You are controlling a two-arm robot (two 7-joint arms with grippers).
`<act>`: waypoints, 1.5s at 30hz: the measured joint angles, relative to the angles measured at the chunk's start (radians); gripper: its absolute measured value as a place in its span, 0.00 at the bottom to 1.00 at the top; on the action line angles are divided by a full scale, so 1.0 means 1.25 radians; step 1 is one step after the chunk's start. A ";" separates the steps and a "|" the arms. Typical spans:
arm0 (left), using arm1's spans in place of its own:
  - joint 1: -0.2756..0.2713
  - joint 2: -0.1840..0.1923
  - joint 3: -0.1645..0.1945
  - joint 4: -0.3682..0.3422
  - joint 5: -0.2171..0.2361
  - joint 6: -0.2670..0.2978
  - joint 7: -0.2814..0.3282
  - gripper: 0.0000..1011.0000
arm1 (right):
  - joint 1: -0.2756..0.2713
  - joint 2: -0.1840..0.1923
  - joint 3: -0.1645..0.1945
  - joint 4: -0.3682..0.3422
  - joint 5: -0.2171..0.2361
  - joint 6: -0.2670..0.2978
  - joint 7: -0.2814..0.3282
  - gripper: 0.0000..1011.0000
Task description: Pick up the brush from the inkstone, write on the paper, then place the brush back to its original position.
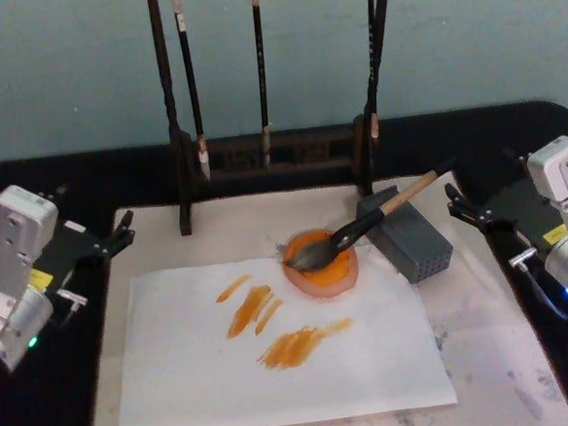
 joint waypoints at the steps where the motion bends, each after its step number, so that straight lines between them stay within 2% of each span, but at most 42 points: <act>1: 0.000 0.000 0.000 0.000 0.000 0.000 0.000 0.99 | 0.000 0.000 0.000 0.000 0.000 0.000 0.000 0.99; 45: 0.000 0.000 0.000 0.000 0.000 0.000 0.000 0.99 | 0.000 0.000 0.000 0.000 0.000 0.000 0.000 0.99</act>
